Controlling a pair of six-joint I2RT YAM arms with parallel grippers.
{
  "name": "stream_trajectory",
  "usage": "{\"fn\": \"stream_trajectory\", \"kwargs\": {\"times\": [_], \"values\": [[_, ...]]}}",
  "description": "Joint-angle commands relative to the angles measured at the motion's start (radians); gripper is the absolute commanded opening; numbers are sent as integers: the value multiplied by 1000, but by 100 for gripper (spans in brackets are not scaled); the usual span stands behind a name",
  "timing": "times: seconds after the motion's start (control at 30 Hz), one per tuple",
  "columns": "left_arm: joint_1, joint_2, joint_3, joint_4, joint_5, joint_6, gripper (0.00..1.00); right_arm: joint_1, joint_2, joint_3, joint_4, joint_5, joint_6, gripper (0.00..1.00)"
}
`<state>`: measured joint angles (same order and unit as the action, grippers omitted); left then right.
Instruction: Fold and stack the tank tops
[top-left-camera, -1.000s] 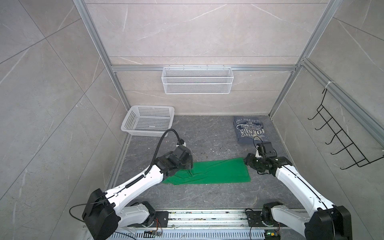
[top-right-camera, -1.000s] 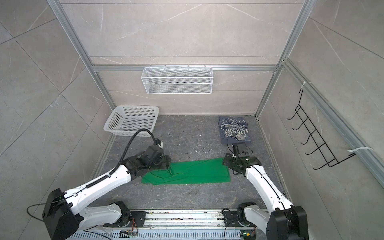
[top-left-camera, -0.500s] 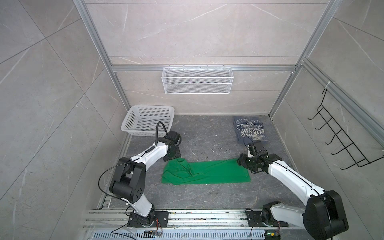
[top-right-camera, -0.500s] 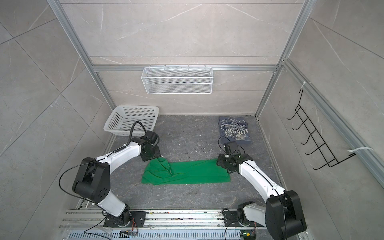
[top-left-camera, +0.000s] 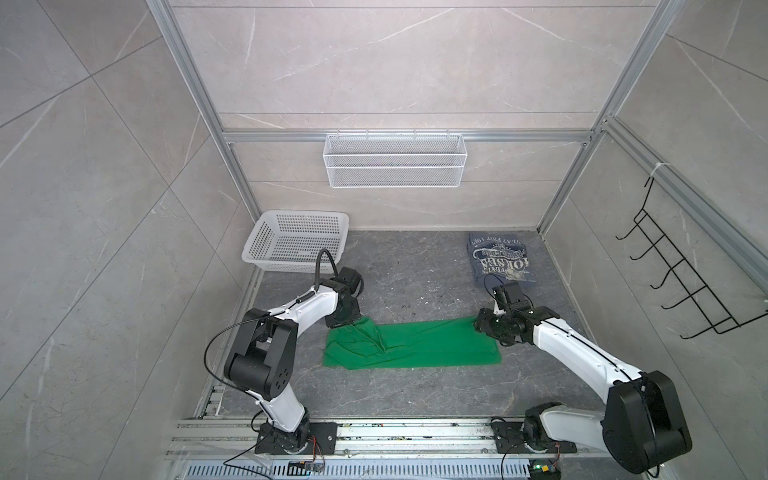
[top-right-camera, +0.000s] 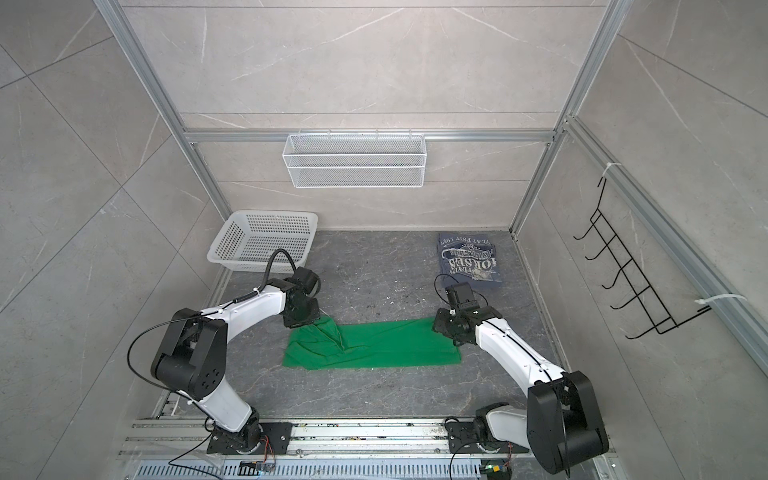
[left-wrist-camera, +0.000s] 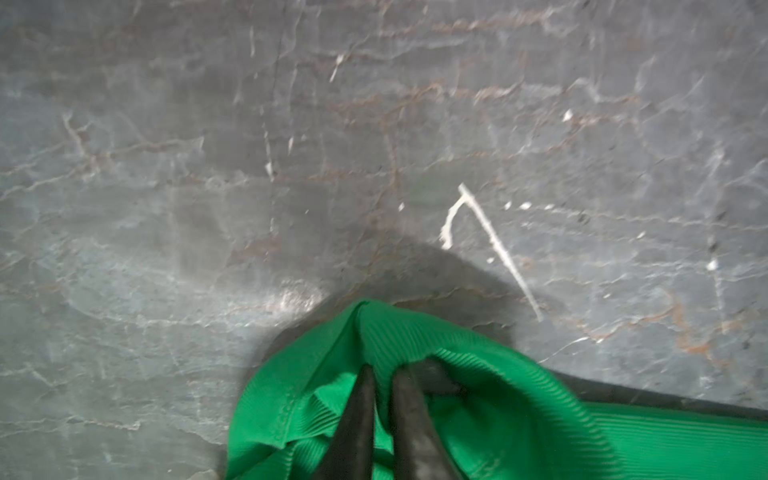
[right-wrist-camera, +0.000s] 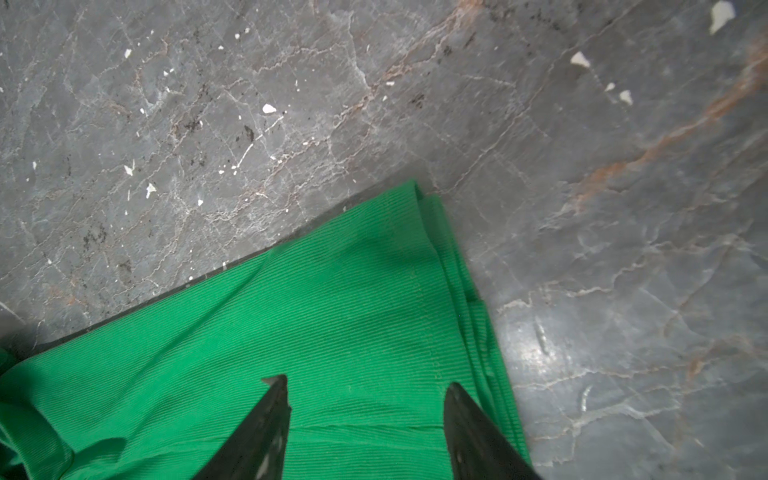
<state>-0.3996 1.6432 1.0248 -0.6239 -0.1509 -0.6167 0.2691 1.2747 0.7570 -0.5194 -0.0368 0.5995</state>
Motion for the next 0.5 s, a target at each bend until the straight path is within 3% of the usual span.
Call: {"fn": "stream_trajectory", "kwargs": {"times": [0.0,0.23,0.37,0.43,0.47], "values": [[-7,-151,-73,25,-36,-6,3,5,13,-1,-14,30,4,61],[-7,-490,-361,162,-86,-67,0,5,29,4,-22,44,-3,62],[-7,-586,-480,192,-61,-134,13,5,41,11,-23,44,-1,62],[-5,-596,-494,143,-100,-180,34,5,43,19,-29,42,0,62],[-5,-597,-492,133,-112,-183,39,5,42,22,-32,43,1,62]]}}
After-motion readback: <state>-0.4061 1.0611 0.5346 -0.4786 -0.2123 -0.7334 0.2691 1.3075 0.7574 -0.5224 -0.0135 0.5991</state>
